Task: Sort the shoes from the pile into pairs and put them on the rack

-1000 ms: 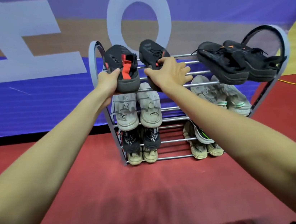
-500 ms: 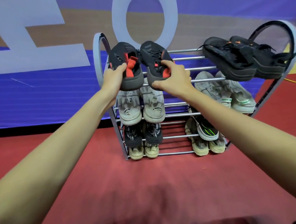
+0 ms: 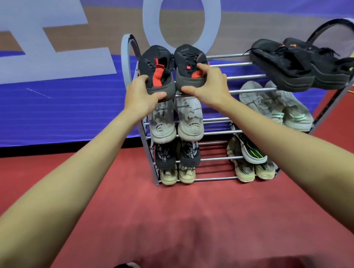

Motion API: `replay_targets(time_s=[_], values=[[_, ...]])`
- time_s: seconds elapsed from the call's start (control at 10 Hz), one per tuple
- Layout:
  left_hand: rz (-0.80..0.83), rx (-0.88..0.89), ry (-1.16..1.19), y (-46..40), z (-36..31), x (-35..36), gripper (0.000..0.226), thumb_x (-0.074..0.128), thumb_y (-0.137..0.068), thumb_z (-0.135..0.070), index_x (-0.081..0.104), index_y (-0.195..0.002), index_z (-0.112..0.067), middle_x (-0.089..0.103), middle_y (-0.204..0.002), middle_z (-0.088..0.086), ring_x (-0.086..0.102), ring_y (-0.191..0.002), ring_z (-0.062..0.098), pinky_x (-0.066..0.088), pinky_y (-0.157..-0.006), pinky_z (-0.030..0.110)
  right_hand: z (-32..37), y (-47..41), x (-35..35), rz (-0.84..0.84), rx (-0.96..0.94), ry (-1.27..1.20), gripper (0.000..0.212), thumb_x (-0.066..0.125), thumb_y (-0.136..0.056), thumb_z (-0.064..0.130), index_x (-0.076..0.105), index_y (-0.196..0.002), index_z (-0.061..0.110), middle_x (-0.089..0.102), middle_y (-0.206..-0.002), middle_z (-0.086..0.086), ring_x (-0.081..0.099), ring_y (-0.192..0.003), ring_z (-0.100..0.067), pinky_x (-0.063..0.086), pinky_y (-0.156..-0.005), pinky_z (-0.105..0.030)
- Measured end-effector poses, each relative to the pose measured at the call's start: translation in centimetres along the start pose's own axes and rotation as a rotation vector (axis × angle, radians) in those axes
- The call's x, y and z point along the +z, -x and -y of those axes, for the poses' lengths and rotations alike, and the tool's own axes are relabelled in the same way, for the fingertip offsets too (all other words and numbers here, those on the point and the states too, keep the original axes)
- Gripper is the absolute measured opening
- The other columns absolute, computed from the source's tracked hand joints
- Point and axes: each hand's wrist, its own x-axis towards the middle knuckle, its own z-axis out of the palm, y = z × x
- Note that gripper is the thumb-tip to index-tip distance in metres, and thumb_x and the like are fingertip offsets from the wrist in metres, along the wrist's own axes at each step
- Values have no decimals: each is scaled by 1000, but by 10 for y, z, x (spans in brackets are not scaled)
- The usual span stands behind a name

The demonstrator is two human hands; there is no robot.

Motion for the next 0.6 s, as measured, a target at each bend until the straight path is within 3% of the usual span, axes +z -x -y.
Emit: replay_targets(time_s=[0.1, 0.2, 0.4, 0.5, 0.6], values=[[7, 20, 3, 0, -2, -2, 31, 72, -80, -18, 69, -108, -5, 71, -108, 11, 64, -102, 25, 51, -90, 36, -6, -7, 6, 20, -10, 46, 48, 76, -69, 39, 62, -108, 14, 62, -90, 6, 61, -100, -24, 43, -98, -43], [18, -6, 47, 2, -5, -2, 26, 69, -82, -12, 70, -107, -5, 71, -109, 11, 64, -101, 23, 50, -91, 34, -14, -7, 10, 74, 0, 144, 60, 72, -72, 48, 55, -121, 18, 63, -111, -3, 54, -111, -29, 38, -99, -40], [-4, -43, 63, 15, -11, 1, 25, 61, -85, -9, 66, -110, -3, 67, -106, 10, 59, -91, 20, 48, -82, 33, -10, 1, -5, 193, -57, 189, 71, 70, -81, 39, 40, -138, 11, 56, -127, -11, 45, -123, -31, 30, -106, -40], [-8, -48, 44, 29, -11, 2, 29, 56, -86, -11, 61, -115, -6, 64, -115, 12, 61, -96, 25, 49, -81, 36, -9, 10, -12, 222, -56, 206, 64, 69, -80, 38, 43, -133, 15, 54, -124, -16, 48, -117, -37, 41, -101, -46], [-11, -57, 58, 42, -14, -3, 38, 55, -86, -8, 55, -124, -7, 63, -118, 12, 58, -96, 25, 46, -77, 34, -13, 20, -17, 257, -106, 262, 47, 65, -82, 35, 52, -121, 11, 56, -115, -15, 51, -110, -35, 45, -92, -42]])
